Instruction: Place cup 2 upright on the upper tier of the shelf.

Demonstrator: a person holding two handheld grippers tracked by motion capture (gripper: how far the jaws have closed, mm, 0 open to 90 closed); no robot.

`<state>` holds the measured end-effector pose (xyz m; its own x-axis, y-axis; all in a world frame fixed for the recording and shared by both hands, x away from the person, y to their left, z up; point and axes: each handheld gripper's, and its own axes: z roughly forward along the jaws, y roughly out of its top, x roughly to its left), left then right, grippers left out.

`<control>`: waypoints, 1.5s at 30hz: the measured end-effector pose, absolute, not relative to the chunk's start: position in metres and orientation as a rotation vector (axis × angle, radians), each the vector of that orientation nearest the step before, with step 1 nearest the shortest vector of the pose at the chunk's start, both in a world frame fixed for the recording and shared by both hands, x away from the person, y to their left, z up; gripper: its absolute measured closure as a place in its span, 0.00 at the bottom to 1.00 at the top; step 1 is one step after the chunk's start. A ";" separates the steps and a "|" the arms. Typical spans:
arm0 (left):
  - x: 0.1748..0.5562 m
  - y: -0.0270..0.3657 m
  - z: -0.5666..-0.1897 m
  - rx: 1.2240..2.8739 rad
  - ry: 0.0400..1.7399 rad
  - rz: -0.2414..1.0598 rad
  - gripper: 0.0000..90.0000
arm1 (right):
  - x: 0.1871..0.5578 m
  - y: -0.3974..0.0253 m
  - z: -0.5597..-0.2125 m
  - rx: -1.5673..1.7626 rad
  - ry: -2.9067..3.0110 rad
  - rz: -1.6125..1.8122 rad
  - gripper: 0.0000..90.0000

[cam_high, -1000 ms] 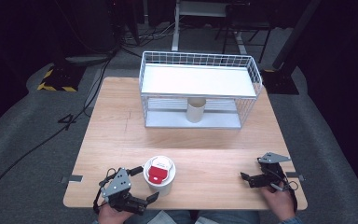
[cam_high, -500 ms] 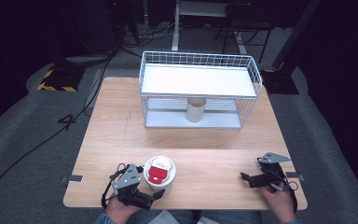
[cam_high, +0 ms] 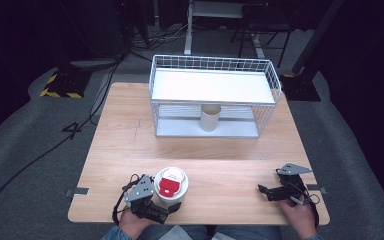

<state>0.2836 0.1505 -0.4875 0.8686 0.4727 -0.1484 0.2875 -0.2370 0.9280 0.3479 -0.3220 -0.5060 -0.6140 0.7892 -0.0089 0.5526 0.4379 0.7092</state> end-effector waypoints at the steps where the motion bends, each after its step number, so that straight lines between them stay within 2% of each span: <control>1: 0.284 0.150 -0.488 1.846 0.569 0.194 0.00 | 0.348 -0.322 -0.506 1.147 2.356 0.974 0.00; 7: 0.283 0.148 -0.488 1.848 0.559 0.228 0.08 | 0.348 -0.322 -0.506 1.147 2.356 0.974 0.00; 11: 0.283 0.148 -0.488 1.842 0.552 0.237 0.10 | 0.348 -0.322 -0.506 1.147 2.354 0.975 0.00; 31: 0.276 0.145 -0.485 1.858 0.593 0.287 0.10 | 0.348 -0.322 -0.506 1.147 2.354 0.974 0.00; 45: 0.271 0.145 -0.464 1.856 0.630 0.285 0.10 | 0.348 -0.322 -0.506 1.147 2.354 0.974 0.00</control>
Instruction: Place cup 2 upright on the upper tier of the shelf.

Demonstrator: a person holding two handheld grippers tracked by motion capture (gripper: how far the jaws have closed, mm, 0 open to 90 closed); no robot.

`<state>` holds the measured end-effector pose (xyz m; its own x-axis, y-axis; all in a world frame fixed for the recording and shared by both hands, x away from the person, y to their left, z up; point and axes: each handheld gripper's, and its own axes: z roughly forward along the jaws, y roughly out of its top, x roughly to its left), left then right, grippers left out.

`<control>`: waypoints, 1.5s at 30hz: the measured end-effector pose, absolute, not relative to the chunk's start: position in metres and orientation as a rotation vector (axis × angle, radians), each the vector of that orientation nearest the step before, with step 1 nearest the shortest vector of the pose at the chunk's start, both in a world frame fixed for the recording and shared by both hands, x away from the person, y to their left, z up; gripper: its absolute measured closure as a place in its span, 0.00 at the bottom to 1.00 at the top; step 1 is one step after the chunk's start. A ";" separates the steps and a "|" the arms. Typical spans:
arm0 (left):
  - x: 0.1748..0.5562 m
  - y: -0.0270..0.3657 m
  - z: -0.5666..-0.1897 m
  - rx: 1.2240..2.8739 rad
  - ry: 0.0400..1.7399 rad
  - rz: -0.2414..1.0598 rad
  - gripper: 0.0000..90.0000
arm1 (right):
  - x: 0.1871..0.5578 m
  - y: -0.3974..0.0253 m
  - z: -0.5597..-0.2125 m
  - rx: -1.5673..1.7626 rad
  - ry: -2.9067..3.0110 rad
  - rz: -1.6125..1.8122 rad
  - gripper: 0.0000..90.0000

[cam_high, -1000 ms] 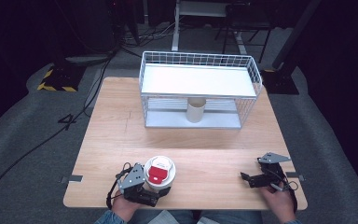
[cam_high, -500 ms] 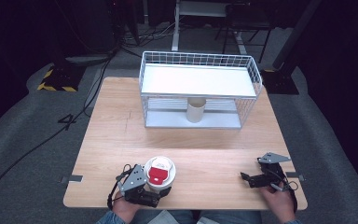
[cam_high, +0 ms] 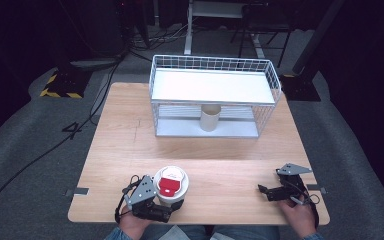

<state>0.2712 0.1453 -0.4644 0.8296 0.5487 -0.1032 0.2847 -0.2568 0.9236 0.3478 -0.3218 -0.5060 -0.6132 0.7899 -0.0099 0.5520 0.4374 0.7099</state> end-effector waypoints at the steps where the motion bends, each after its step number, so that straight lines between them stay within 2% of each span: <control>1: 0.272 0.145 -0.463 1.859 0.642 0.281 0.10 | 0.348 -0.322 -0.506 1.146 2.354 0.974 0.00; 12: 0.278 0.147 -0.443 1.851 0.670 0.281 0.10 | 0.348 -0.322 -0.506 1.146 2.354 0.976 0.00; 19: 0.284 0.144 -0.425 1.823 0.706 0.230 0.10 | 0.348 -0.321 -0.506 1.156 2.347 0.976 0.01; 45: 0.323 0.129 -0.358 1.855 0.725 0.324 0.10 | 0.347 -0.321 -0.506 1.163 2.342 0.975 0.01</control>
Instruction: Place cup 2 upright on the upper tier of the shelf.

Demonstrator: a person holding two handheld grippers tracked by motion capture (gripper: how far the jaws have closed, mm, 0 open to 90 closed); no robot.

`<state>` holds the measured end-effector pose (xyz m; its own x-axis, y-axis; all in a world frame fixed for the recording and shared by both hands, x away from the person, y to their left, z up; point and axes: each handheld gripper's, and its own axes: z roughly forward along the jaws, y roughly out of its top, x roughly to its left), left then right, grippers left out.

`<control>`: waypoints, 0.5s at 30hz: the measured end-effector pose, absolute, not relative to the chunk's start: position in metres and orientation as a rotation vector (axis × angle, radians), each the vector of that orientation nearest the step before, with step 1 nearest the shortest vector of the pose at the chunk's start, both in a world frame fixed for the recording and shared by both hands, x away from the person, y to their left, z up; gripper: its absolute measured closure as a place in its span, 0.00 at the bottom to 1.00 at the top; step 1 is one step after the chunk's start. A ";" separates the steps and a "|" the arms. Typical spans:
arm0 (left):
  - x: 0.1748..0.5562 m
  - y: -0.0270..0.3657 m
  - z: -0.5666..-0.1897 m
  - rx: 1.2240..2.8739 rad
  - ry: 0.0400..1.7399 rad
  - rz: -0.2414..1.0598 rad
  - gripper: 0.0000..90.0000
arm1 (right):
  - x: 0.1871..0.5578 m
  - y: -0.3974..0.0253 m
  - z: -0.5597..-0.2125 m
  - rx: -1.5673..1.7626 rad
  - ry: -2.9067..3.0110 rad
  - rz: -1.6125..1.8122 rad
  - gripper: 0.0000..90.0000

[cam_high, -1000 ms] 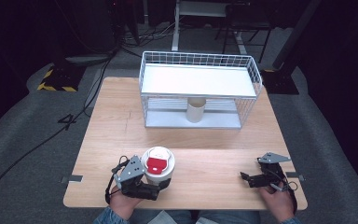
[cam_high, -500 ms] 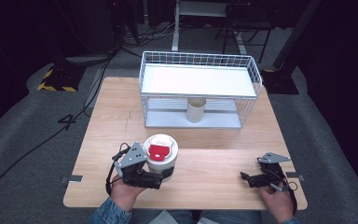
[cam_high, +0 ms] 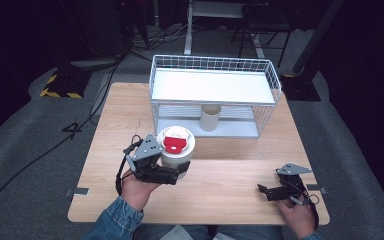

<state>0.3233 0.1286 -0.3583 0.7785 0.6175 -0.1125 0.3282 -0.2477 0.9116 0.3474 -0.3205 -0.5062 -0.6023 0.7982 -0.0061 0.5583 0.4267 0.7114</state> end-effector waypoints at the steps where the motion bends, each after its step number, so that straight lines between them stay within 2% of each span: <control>1: 0.325 0.128 -0.357 1.856 0.724 0.325 0.10 | 0.347 -0.321 -0.506 1.163 2.342 0.975 0.01; 15: 0.349 0.117 -0.332 1.850 0.701 0.323 0.10 | 0.347 -0.320 -0.506 1.170 2.338 0.972 0.01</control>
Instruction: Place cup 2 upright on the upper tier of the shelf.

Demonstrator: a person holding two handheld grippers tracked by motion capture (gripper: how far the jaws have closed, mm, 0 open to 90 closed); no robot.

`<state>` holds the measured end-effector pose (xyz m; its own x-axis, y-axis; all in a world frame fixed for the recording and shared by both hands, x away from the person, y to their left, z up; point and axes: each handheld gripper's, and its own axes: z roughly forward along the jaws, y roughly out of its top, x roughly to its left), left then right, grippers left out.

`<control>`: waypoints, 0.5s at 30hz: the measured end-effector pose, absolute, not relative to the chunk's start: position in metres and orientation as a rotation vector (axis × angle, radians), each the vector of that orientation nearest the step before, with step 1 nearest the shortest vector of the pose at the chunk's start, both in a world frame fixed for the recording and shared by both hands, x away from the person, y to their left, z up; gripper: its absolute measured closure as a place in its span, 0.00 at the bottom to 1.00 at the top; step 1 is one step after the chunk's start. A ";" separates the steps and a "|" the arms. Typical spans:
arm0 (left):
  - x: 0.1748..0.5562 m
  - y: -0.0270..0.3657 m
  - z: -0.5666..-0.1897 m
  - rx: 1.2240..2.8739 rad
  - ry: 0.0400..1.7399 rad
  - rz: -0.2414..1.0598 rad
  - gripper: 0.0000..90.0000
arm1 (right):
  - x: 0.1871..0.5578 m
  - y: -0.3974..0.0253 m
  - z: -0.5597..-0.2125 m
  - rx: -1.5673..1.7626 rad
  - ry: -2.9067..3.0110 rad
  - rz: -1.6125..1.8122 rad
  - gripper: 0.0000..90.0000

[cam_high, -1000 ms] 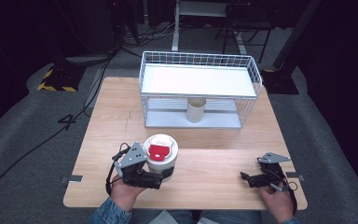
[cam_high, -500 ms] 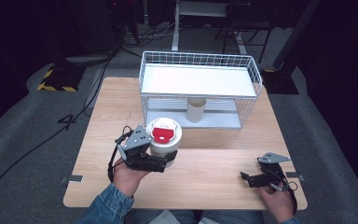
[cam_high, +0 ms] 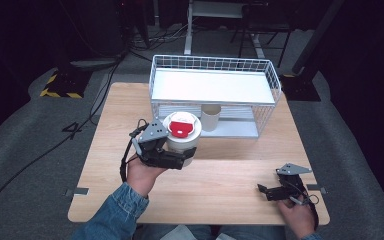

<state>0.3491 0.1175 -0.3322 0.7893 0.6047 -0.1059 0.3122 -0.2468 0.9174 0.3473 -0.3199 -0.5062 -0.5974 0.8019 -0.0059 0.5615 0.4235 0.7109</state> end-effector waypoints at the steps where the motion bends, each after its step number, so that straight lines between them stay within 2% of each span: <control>1: 0.351 0.117 -0.330 1.850 0.701 0.329 0.10 | 0.347 -0.320 -0.506 1.170 2.338 0.972 0.01; 15: 0.378 0.110 -0.305 1.794 0.722 0.393 0.10 | 0.347 -0.319 -0.506 1.175 2.335 0.969 0.01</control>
